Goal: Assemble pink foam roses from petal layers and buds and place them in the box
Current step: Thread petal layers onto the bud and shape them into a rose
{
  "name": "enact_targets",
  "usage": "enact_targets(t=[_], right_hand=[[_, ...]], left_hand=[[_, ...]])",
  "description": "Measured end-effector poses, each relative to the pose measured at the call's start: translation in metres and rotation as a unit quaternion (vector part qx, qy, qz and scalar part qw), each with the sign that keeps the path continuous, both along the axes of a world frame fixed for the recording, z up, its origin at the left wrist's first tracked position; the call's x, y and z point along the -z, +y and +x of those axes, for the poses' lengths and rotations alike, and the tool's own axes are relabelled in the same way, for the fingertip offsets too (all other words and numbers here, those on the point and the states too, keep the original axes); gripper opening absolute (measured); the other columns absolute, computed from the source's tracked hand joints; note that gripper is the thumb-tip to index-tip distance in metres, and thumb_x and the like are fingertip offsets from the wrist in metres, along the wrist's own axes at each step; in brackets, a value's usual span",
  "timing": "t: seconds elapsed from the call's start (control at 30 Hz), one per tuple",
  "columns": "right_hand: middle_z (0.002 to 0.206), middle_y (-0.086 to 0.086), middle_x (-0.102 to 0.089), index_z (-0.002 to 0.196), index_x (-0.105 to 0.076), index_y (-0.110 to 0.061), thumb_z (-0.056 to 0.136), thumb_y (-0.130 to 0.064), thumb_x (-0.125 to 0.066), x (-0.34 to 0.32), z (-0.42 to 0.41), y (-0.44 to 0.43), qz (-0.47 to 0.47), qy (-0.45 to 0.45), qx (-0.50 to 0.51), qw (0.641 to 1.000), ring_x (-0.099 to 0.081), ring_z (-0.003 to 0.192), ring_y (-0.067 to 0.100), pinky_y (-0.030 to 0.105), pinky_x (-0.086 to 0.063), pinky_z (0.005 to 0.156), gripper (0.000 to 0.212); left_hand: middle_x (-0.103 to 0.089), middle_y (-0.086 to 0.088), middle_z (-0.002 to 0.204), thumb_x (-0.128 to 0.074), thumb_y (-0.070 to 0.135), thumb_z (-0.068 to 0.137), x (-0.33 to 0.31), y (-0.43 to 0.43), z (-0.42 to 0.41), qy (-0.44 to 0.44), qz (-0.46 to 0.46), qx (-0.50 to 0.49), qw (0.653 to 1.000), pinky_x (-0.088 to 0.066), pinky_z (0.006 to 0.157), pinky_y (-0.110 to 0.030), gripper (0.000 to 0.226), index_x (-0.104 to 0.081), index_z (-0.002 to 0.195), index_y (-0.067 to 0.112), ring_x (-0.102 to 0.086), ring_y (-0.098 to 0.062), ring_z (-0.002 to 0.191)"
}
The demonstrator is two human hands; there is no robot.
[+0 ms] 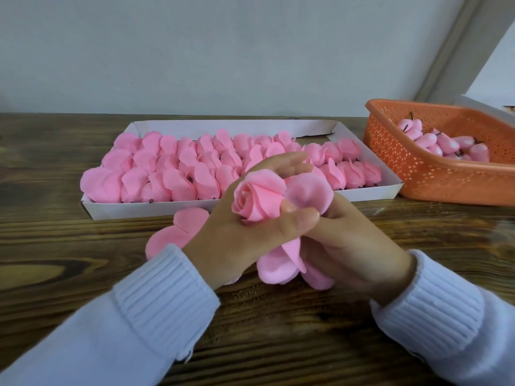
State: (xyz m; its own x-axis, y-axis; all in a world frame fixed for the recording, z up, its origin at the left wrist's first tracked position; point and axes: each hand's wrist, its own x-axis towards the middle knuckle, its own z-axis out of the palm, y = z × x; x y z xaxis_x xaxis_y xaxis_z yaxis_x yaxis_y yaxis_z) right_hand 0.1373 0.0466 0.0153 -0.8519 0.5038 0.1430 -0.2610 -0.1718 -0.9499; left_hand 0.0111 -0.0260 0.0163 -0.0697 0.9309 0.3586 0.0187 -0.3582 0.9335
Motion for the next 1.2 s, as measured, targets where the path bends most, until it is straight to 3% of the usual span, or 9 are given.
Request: enact_targets(t=[0.1,0.2,0.33,0.5,0.6,0.73,0.9,1.03,1.2], right_hand=[[0.118,0.031,-0.059,0.12,-0.053,0.009,0.082,-0.019,-0.059,0.0001,-0.0015,-0.0005,0.002,-0.001,-0.009,1.0,-0.058,0.113,0.039,0.048,-0.046,0.1,0.047],[0.109,0.019,-0.066,0.114,-0.061,0.002,0.082,-0.018,-0.06,0.0002,-0.0004,-0.0001,-0.012,0.001,-0.012,1.0,-0.063,0.105,0.029,0.039,-0.051,0.094,0.038],[0.11,0.021,-0.064,0.118,-0.057,0.004,0.079,-0.017,-0.061,-0.0003,0.001,0.002,-0.041,0.0,-0.025,0.999,-0.063,0.104,0.029,0.041,-0.05,0.094,0.044],[0.11,0.023,-0.063,0.114,-0.058,0.005,0.085,-0.015,-0.054,0.0014,0.0021,0.0058,-0.054,0.0,-0.014,0.998,-0.062,0.104,0.031,0.042,-0.05,0.094,0.036],[0.108,0.018,-0.069,0.105,-0.069,-0.006,0.091,-0.024,-0.054,0.0003,0.0024,0.0072,0.071,-0.037,0.078,0.994,-0.064,0.106,0.03,0.043,-0.049,0.095,0.027],[0.094,-0.003,-0.074,0.102,-0.072,-0.009,0.091,-0.017,-0.058,-0.0028,0.002,0.0058,0.233,-0.039,0.198,0.951,-0.067,0.088,0.008,0.019,-0.052,0.076,0.02],[0.089,0.001,-0.073,0.085,-0.071,-0.015,0.088,-0.004,-0.064,-0.0001,0.0037,0.0076,0.283,-0.012,0.268,0.921,-0.068,0.084,0.016,0.026,-0.056,0.07,0.013],[0.092,0.0,-0.074,0.088,-0.071,-0.019,0.087,-0.008,-0.064,0.0003,0.0036,0.0061,0.318,-0.006,0.288,0.903,-0.068,0.088,0.023,0.041,-0.056,0.075,0.013],[0.086,-0.002,-0.072,0.088,-0.07,-0.014,0.086,-0.01,-0.064,-0.0015,0.0034,0.0037,0.357,-0.002,0.301,0.884,-0.068,0.081,0.017,0.033,-0.056,0.069,0.008]], left_hand=[[-0.062,0.017,0.125,-0.076,0.04,0.06,0.0001,0.0006,-0.0001,0.017,-0.003,-0.009,1.0,-0.05,0.091,-0.023,0.062,-0.053,0.118,0.039,-0.056,-0.002,0.119],[-0.066,0.019,0.116,-0.074,0.034,0.071,0.0002,0.0011,0.0005,0.029,0.006,-0.024,0.999,-0.049,0.084,-0.015,0.048,-0.056,0.115,0.037,-0.06,0.001,0.11],[-0.069,0.004,0.111,-0.064,0.036,0.073,0.0026,0.0017,0.0009,-0.006,0.003,-0.029,1.0,-0.054,0.087,-0.032,0.043,-0.061,0.115,0.03,-0.065,-0.014,0.106],[-0.072,0.006,0.101,-0.061,0.028,0.084,0.0,0.0026,0.0022,0.01,0.003,-0.041,0.999,-0.055,0.082,-0.028,0.027,-0.063,0.111,0.027,-0.067,-0.011,0.098],[-0.072,0.008,0.107,-0.058,0.03,0.085,0.0009,0.0041,0.0009,0.007,0.015,-0.086,0.996,-0.053,0.088,-0.025,0.028,-0.063,0.112,0.027,-0.065,-0.006,0.104],[-0.068,0.007,0.119,-0.059,0.032,0.084,0.0027,0.0056,0.0007,0.016,0.014,-0.104,0.994,-0.049,0.098,-0.027,0.034,-0.061,0.118,0.027,-0.059,-0.005,0.115],[-0.066,0.008,0.122,-0.057,0.045,0.079,0.0046,0.0062,0.001,0.021,0.025,-0.103,0.994,-0.048,0.099,-0.027,0.041,-0.059,0.118,0.032,-0.057,-0.006,0.118],[-0.07,0.016,0.111,-0.059,0.036,0.087,0.0031,0.0072,0.0008,0.012,0.043,-0.089,0.995,-0.048,0.093,-0.018,0.029,-0.058,0.115,0.031,-0.06,-0.003,0.113],[-0.068,0.018,0.113,-0.059,0.042,0.081,0.0055,0.0079,-0.0007,0.038,0.027,-0.089,0.995,-0.047,0.093,-0.018,0.026,-0.067,0.106,0.042,-0.06,-0.001,0.112]])
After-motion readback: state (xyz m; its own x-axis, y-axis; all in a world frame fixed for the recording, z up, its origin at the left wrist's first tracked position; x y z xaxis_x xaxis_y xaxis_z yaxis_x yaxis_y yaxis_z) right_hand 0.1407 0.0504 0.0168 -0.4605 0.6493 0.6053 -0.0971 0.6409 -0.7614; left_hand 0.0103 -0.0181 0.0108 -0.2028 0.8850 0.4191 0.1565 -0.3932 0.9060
